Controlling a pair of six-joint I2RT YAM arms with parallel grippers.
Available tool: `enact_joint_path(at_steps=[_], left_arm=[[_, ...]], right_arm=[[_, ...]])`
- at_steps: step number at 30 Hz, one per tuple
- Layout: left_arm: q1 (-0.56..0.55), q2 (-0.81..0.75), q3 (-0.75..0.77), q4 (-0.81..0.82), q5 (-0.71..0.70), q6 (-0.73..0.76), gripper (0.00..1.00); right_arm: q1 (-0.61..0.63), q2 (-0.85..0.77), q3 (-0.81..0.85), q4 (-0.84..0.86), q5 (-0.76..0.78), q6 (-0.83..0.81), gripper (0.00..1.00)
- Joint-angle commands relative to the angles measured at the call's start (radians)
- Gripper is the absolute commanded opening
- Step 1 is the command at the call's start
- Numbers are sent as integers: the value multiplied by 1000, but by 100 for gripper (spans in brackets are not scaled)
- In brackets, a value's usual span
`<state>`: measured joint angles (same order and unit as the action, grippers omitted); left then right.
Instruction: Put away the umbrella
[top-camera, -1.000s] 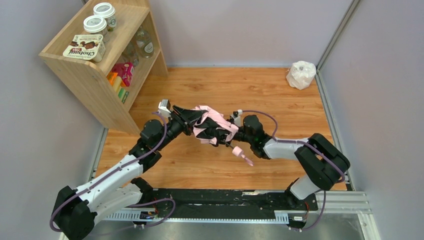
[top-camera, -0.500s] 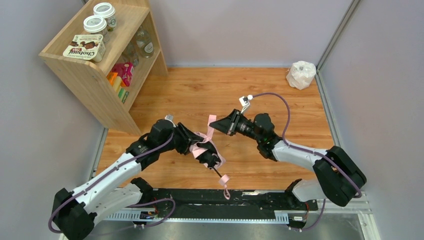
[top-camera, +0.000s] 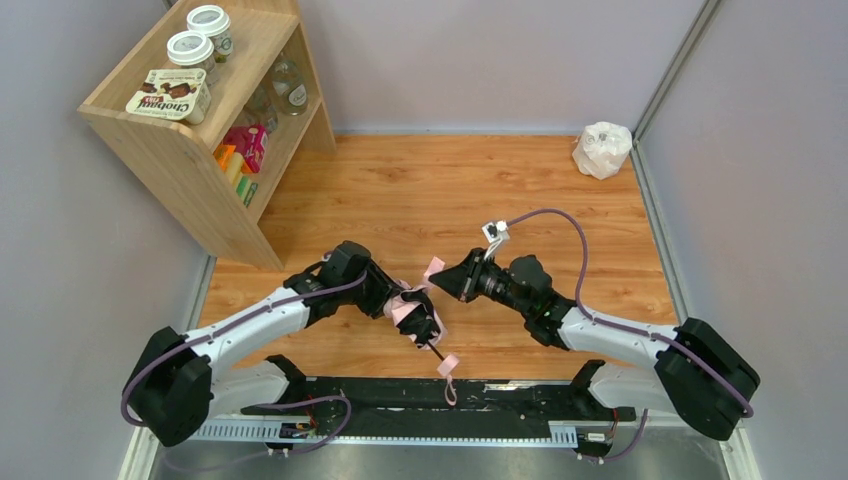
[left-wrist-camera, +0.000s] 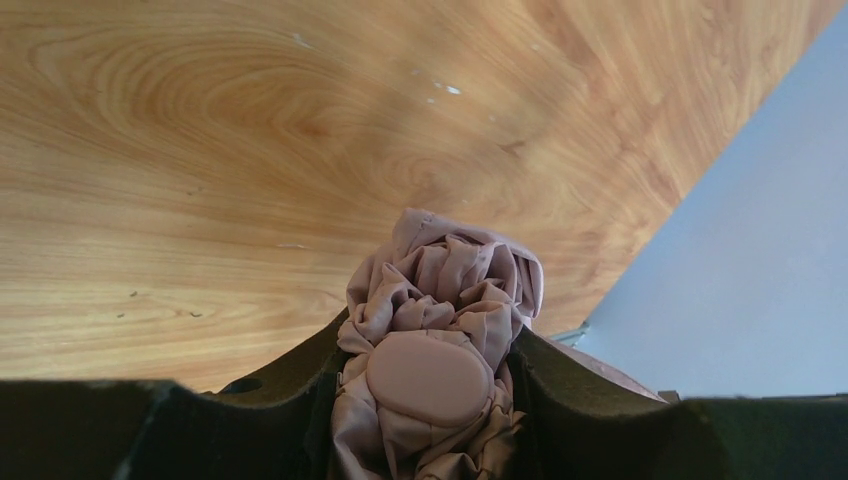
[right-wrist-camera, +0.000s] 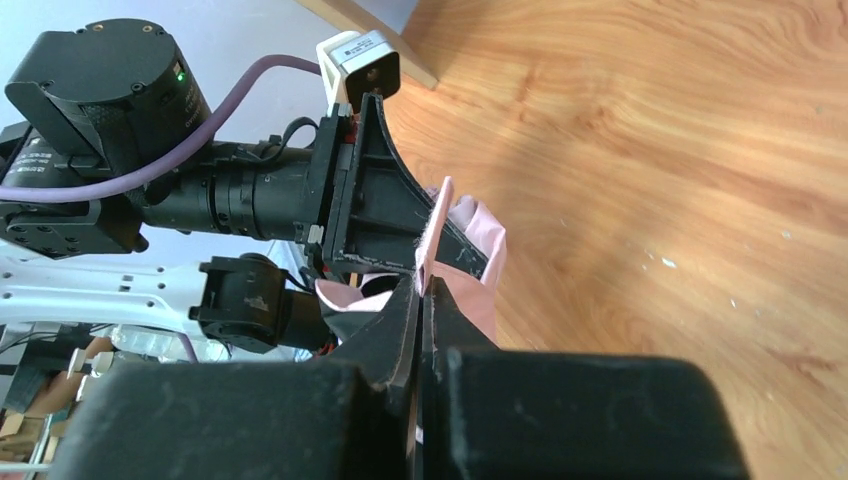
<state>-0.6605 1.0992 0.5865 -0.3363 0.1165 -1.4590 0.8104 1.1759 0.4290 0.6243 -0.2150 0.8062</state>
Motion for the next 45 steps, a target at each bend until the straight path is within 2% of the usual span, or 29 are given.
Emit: enact_joint_path(at_steps=[1,3,4,6,10,13,18,22,25,29,34,40,43,45], left_arm=[[1,71,-51,-99,-113,-43,0],[2,93,-57,-119,-113,-72,0],[2,99,-60,-116,-141,-78,0],[9,108,-53,-135,-144,-69,0],[31,165,-37,-118,-123,-58,0],[52,250,5,-113,-80,-40,0],[82,367,117,-141,-49,15,0],[154,459,226,-199,3,98,0],[157,531,300,-262,-12,166,0],[159,582,335,-265,-25,198,0],[165,633,384,-303,-90,238,0],[170,648,386,-279,-113,243,0],[170,651,369,-261,-113,243,0],[168,648,342,-224,-113,227,0]], right_arm=[[1,-21,4,231,54,48,0],[9,-27,1,223,63,22,0],[10,-28,23,185,19,-16,0],[27,-48,56,83,8,-138,0],[68,-77,149,-139,-73,-284,0],[125,-98,189,-259,8,-383,0],[125,8,315,-369,-27,-513,0],[122,102,405,-451,-31,-582,0],[75,192,441,-424,-90,-540,0],[70,231,452,-402,-130,-533,0],[81,290,504,-413,-293,-495,0],[76,389,476,-284,-412,-302,0],[24,438,398,-27,-516,-58,0],[33,445,386,15,-526,0,0]])
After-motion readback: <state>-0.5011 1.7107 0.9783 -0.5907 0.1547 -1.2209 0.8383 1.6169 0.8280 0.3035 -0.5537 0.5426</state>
